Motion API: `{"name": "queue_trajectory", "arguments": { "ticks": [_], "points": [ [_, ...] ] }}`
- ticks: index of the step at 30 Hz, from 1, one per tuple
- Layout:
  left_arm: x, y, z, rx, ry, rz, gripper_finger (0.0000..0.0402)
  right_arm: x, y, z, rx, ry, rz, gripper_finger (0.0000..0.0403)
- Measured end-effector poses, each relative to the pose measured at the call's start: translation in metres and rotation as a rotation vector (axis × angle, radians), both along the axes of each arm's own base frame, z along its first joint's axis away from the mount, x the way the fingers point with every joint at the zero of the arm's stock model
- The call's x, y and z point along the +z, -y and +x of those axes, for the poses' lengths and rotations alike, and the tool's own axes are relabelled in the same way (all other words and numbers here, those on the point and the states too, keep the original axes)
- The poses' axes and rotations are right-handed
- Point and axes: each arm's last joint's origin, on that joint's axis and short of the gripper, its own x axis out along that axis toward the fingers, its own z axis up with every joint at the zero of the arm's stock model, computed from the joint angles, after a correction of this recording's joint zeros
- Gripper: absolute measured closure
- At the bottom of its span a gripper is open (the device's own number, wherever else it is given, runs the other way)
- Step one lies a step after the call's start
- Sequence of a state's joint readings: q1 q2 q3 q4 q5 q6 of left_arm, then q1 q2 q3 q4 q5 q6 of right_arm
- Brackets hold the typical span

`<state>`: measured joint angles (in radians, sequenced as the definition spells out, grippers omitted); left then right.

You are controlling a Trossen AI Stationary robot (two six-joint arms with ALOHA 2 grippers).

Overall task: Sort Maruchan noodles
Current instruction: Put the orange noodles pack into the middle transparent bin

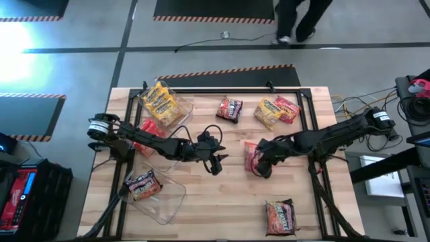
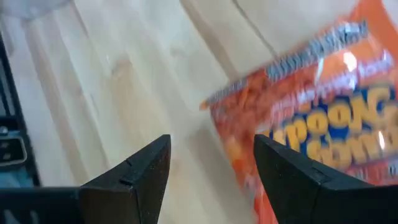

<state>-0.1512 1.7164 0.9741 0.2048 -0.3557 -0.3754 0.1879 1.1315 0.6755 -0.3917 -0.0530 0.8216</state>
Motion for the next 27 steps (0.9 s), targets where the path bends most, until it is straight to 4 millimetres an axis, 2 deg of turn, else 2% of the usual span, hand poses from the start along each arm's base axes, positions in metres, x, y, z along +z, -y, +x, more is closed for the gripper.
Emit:
{"name": "queue_trajectory", "arguments": {
  "ticks": [4,10,16,21,27],
  "points": [
    [-0.009,-0.004,0.007,-0.015,0.012,-0.021,0.0257,0.0,-0.005,-0.011,-0.061,-0.147,0.011,0.0184],
    [-0.037,-0.009,0.036,-0.159,0.107,-0.197,0.0257,-0.011,-0.013,-0.032,-0.2,-0.361,-0.015,0.0184],
    [-0.055,-0.018,0.057,-0.11,0.1,-0.38,0.0257,-0.017,-0.019,-0.037,-0.23,-0.353,-0.04,0.0184],
    [-0.062,-0.033,0.059,-0.121,0.074,-0.567,0.0258,-0.029,-0.018,-0.037,-0.227,-0.308,-0.023,0.0184],
    [-0.066,-0.043,0.057,-0.104,0.035,-0.703,0.0258,-0.046,-0.018,-0.042,-0.201,-0.238,0.032,0.0184]
  ]
}}
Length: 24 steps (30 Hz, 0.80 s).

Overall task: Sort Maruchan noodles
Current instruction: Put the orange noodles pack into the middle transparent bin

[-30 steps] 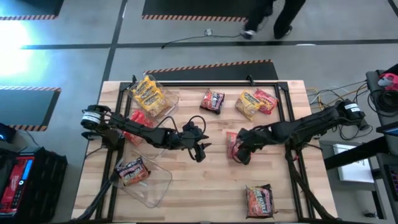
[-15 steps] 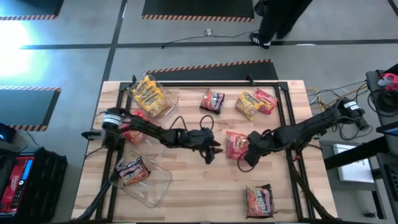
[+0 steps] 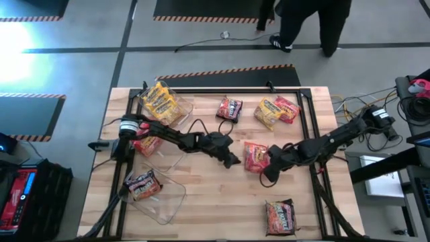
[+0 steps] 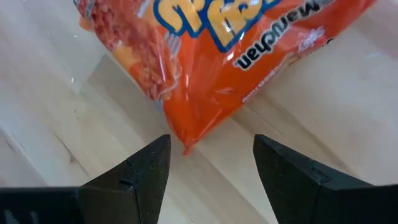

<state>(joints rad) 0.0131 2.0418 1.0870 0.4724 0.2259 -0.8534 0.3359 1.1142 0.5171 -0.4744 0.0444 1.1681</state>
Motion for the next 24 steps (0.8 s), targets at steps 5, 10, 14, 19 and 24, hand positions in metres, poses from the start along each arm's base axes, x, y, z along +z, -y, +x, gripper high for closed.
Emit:
{"name": "queue_trajectory", "arguments": {
  "ticks": [5,10,14,19,24],
  "points": [
    [-0.007,-0.002,-0.001,0.028,-0.05,-0.049,0.0258,-0.013,0.003,-0.01,-0.025,0.069,0.067,0.0184],
    [-0.01,-0.002,0.005,0.054,-0.061,-0.093,0.0258,-0.019,0.005,-0.016,-0.056,0.219,0.141,0.0184],
    [-0.009,-0.003,0.01,0.059,-0.052,-0.1,0.0258,-0.029,0.008,-0.022,-0.107,0.275,0.172,0.0184],
    [-0.007,-0.007,0.012,0.068,-0.044,-0.094,0.0258,-0.039,0.011,-0.026,-0.14,0.336,0.179,0.0184],
    [-0.009,-0.013,0.011,0.126,-0.065,-0.092,0.0258,-0.04,0.013,-0.027,-0.172,0.374,0.137,0.0184]
  ]
}}
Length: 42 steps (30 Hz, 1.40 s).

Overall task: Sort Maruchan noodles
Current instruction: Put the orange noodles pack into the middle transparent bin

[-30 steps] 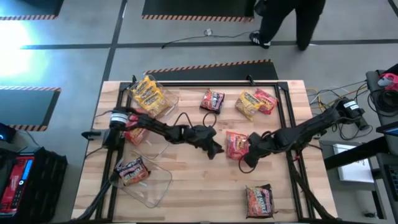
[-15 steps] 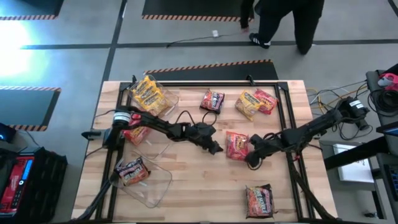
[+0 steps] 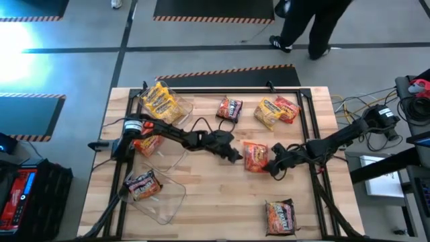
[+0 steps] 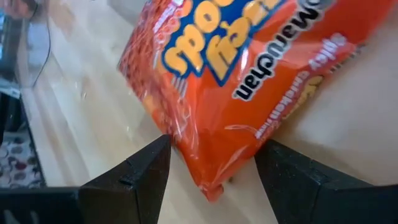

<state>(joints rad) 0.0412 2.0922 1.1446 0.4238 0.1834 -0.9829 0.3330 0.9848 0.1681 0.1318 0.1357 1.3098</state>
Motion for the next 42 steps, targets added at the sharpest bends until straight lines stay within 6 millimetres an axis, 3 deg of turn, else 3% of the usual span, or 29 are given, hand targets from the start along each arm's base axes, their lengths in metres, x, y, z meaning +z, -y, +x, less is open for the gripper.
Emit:
{"name": "queue_trajectory", "arguments": {
  "ticks": [10,29,42],
  "points": [
    [-0.001,-0.011,0.0,0.077,-0.024,0.03,0.0257,-0.004,0.005,0.001,-0.089,0.002,-0.106,0.0184],
    [-0.004,-0.037,-0.004,0.235,-0.066,0.09,0.0257,-0.028,0.009,0.002,-0.089,-0.146,-0.212,0.0184],
    [-0.004,-0.038,-0.004,0.249,-0.067,0.038,0.0257,-0.033,0.01,0.003,-0.072,-0.174,-0.246,0.0184]
  ]
}}
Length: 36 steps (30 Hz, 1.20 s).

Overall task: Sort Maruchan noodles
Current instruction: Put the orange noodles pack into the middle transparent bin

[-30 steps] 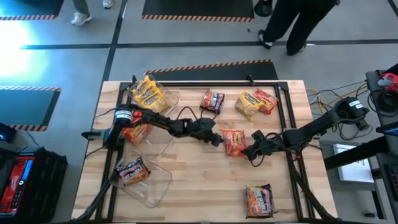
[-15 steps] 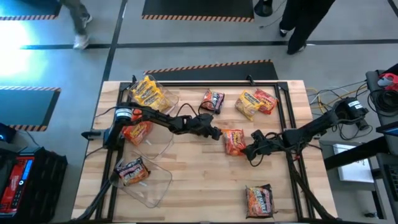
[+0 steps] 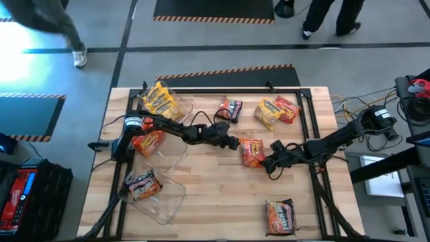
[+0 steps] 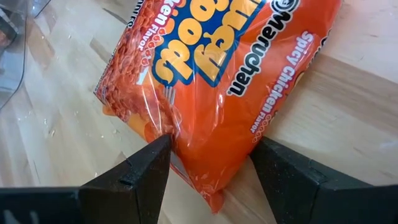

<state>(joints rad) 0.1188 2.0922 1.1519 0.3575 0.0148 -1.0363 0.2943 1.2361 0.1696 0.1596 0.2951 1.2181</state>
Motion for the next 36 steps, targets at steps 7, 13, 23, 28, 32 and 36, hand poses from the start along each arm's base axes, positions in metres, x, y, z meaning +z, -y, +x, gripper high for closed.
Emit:
{"name": "queue_trajectory", "arguments": {
  "ticks": [7,13,23,28,32,36],
  "points": [
    [0.0,0.006,0.001,-0.019,0.005,-0.059,0.0257,-0.001,0.0,0.0,0.011,-0.004,-0.01,0.0184],
    [0.0,0.009,0.001,0.002,0.008,-0.11,0.0257,-0.001,0.0,0.0,0.021,-0.004,-0.018,0.0184],
    [-0.008,0.024,0.012,-0.01,0.012,-0.183,0.0257,0.005,-0.001,0.009,0.082,-0.004,-0.055,0.0184],
    [-0.018,0.023,0.039,-0.077,-0.026,-0.238,0.0258,0.005,0.0,0.011,0.097,-0.015,-0.057,0.0184],
    [-0.01,0.022,0.052,-0.136,-0.108,-0.167,0.0257,0.003,0.001,0.009,0.089,-0.033,-0.045,0.0184],
    [-0.002,0.021,0.058,-0.174,-0.117,-0.085,0.0257,0.002,0.001,0.008,0.091,-0.048,-0.049,0.0184]
  ]
}}
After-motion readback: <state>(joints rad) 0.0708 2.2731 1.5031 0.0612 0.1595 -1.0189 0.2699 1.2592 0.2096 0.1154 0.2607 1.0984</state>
